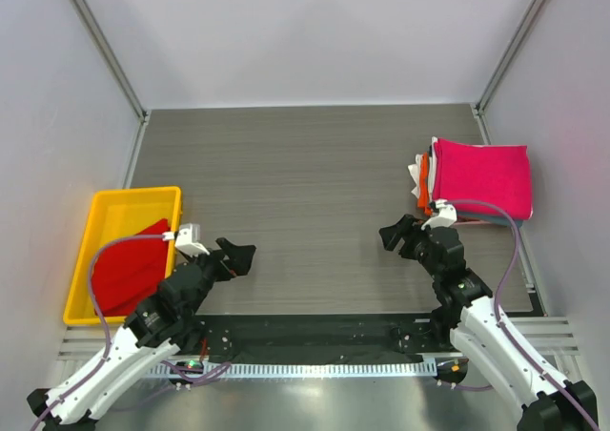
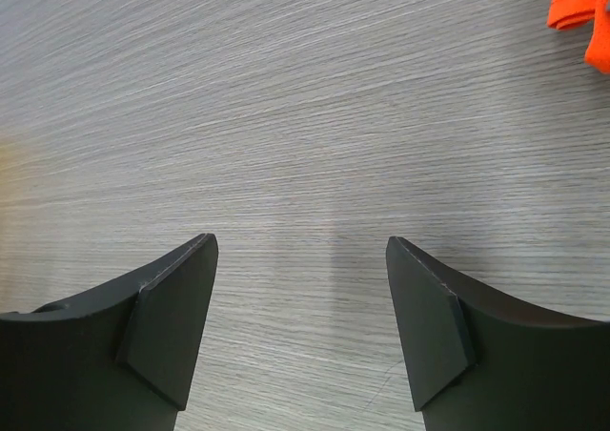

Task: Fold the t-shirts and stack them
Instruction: Grab the tshirt from the pile

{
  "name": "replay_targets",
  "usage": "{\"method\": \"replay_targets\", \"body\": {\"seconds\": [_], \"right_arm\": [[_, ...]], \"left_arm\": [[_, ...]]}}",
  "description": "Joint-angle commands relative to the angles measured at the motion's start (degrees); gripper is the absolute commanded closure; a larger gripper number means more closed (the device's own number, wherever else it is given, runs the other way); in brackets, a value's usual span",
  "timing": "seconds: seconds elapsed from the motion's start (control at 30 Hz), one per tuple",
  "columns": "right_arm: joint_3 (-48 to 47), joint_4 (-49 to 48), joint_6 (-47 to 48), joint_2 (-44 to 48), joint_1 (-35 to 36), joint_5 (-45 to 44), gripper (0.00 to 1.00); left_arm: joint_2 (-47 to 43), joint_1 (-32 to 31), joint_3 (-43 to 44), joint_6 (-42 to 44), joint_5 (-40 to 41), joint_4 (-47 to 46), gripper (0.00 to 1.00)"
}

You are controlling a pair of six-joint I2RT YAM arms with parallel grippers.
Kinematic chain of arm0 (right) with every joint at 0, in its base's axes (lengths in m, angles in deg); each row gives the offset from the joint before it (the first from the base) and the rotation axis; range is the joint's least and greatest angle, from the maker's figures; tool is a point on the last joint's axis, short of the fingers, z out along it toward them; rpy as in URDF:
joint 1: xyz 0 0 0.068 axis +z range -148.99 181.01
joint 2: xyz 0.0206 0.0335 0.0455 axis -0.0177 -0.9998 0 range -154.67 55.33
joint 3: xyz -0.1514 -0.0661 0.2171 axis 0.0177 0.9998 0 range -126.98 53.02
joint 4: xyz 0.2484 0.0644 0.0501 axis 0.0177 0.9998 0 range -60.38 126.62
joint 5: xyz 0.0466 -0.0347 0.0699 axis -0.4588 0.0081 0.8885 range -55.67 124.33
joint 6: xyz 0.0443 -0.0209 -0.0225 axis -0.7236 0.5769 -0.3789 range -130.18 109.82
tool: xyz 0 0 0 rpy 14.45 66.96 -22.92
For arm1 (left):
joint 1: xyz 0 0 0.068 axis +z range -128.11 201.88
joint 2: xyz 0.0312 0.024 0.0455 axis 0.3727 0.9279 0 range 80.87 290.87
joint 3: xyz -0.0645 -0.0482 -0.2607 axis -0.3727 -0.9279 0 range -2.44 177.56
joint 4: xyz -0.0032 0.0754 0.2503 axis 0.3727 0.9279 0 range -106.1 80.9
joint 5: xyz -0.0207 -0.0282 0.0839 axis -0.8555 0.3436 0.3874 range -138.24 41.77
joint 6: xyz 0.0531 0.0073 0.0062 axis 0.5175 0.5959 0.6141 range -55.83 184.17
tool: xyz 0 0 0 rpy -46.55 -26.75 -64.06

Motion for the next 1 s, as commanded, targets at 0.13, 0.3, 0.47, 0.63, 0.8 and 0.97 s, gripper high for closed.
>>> {"method": "replay_targets", "body": {"seconds": [0.13, 0.3, 0.47, 0.63, 0.8, 0.97], "right_arm": [[0.03, -2.76, -0.66, 0.11, 0.27, -1.36, 0.23], [-0.67, -2.85, -0.66, -2.17, 0.36, -1.19, 0.23], [-0.67, -3.29, -0.40, -2.44, 0.36, 0.48, 0.25], [-0.23, -3.29, -0.49, -1.65, 0.27, 1.18, 0.26], [0.03, -3.20, -0.66, -1.21, 0.27, 1.27, 0.26], [0.03, -3.29, -0.58, -1.21, 0.27, 1.53, 0.26]], "left_arm": [[3.67, -0.03, 6.22, -6.67, 10.01, 9.70, 0.00], [12.38, -0.03, 20.47, -20.22, 20.21, 28.01, 0.00], [24.76, -0.03, 39.35, -29.80, 34.43, 53.86, 0.00], [31.98, 0.32, 46.67, -27.09, 38.76, 57.66, 0.00], [41.72, 11.77, 47.04, -10.25, 34.49, 45.29, 0.00], [50.53, 35.70, 47.21, 2.17, 13.75, 36.04, 0.00]]}}
